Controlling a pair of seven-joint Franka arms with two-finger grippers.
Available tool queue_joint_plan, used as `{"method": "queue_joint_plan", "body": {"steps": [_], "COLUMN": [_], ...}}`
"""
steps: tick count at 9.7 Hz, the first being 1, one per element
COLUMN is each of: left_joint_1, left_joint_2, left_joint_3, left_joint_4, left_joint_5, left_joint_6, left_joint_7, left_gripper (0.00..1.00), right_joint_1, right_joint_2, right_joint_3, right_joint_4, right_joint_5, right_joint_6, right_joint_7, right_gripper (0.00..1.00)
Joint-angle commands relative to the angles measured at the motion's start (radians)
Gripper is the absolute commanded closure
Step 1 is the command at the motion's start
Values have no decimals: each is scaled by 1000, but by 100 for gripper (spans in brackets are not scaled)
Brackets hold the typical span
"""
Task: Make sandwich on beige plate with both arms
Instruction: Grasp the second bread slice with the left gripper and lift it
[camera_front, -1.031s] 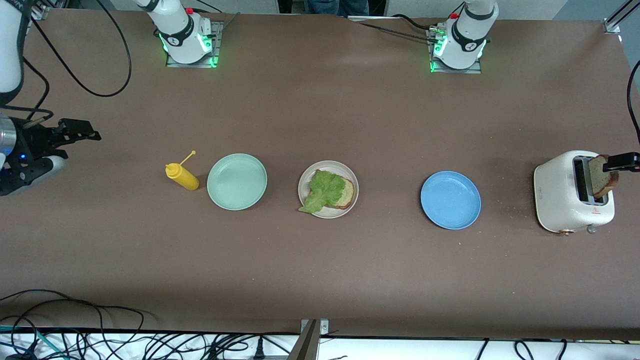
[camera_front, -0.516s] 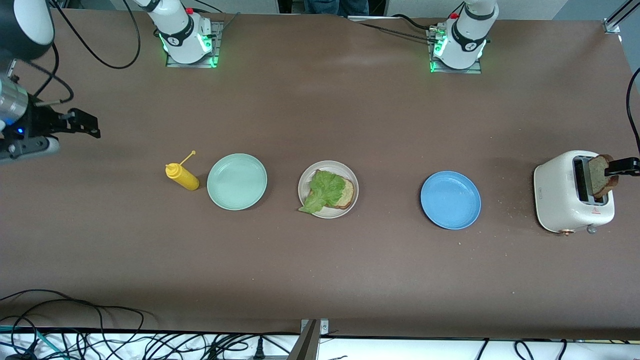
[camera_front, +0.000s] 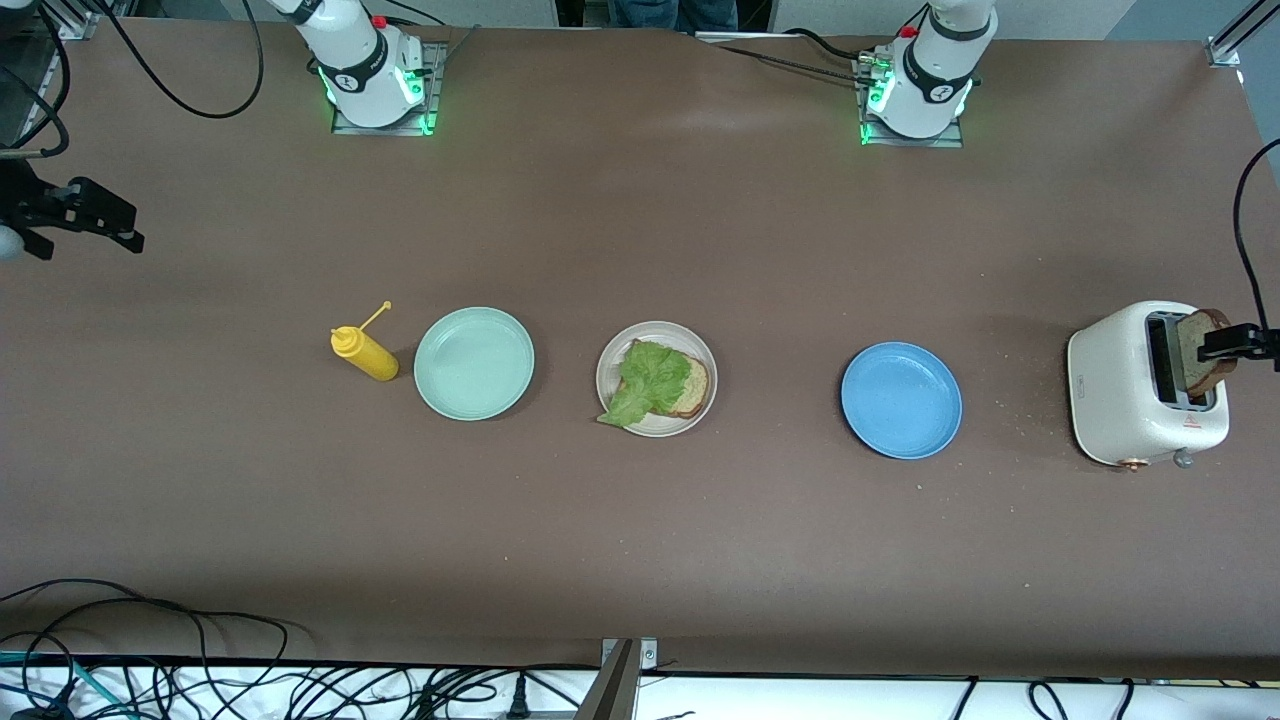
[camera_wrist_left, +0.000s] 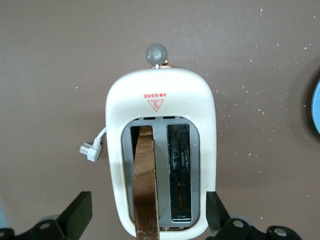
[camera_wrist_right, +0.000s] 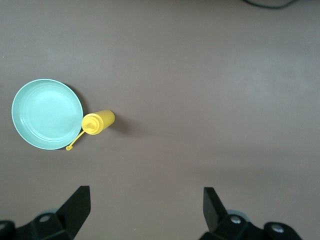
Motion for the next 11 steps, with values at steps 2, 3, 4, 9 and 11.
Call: {"method": "queue_joint_plan", "body": {"steps": [2, 3, 4, 9, 11], "left_joint_1": [39, 45, 51, 57, 50], "left_joint_2": [-94, -96, -103, -111, -114], "left_joint_3": [-14, -14, -14, -23, -32], "left_joint_4": [-183, -200, -212, -216, -194], "left_joint_5": [32, 32, 32, 30, 30], "left_joint_6": [125, 145, 153, 92, 77], "left_joint_7": [16, 18, 37, 106, 111], "left_gripper": [0, 0, 4, 100, 100], "right_joint_1": [-34, -42, -39, -33, -26], "right_joint_2": [-24, -21, -21, -15, 4], "right_joint_3": [76, 90, 90, 92, 92], "right_joint_4": [-5, -5, -5, -5, 13], "right_joint_5": [23, 24, 26, 18, 23], "right_joint_6": [-53, -49, -52, 17, 2], "right_joint_7": [196, 196, 199, 215, 206], "right_gripper": [0, 0, 0, 0, 0]}}
